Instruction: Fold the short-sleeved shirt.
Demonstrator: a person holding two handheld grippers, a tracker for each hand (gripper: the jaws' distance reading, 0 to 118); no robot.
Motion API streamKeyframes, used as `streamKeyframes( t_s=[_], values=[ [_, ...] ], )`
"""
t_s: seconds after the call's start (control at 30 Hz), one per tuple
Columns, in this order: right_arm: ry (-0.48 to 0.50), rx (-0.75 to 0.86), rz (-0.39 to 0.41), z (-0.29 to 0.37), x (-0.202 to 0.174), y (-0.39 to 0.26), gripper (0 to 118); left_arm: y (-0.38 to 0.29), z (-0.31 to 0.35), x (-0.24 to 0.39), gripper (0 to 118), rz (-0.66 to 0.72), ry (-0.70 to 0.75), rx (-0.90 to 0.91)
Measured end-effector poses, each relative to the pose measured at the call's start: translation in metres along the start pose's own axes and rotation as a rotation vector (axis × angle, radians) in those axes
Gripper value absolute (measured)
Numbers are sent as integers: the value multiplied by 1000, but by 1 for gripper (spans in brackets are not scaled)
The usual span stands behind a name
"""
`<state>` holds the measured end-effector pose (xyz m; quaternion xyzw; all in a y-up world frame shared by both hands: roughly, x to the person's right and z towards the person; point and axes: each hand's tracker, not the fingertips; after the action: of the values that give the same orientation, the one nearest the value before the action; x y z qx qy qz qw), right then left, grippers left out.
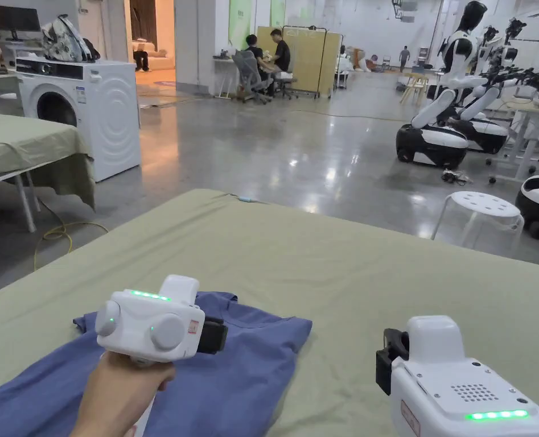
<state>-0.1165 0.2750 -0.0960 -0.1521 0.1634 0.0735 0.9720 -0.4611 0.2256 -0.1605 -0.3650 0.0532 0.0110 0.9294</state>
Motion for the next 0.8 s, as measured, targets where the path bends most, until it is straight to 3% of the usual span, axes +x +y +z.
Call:
streamKeyframes(
  t_s=[0.1,0.27,0.37,0.4,0.47,0.57,0.6,0.63,0.7,0.73,0.8],
  values=[
    [-17,-43,-5,-21,5,-14,1,-2,-57,9,95,-61,14,-79],
    [-30,-127,-27,-61,10,-38,1,-17,-129,37,95,20,-110,-152],
    [-34,-174,-15,-80,11,-49,1,-29,-166,52,95,-9,-87,-192],
    [-34,-183,-10,-83,11,-50,1,-32,-173,49,95,-37,-32,-189],
    [-34,-192,-2,-88,12,-54,1,-21,-175,40,96,30,-47,-194],
    [-31,-199,2,-90,11,-55,1,-12,-176,34,95,-2,-31,-205],
    [-29,-198,0,-89,12,-55,1,-14,-175,34,91,8,-45,-206],
    [-28,-196,-3,-88,12,-55,1,-16,-170,35,74,2,-58,-191],
    [-30,-190,-20,-83,15,-55,1,-15,-154,39,18,1,-53,-123],
    [-29,-187,-33,-81,18,-55,1,-16,-150,40,11,7,-29,-99],
    [-30,-186,-51,-77,22,-53,1,-19,-155,36,11,4,-55,-140]
  ],
)
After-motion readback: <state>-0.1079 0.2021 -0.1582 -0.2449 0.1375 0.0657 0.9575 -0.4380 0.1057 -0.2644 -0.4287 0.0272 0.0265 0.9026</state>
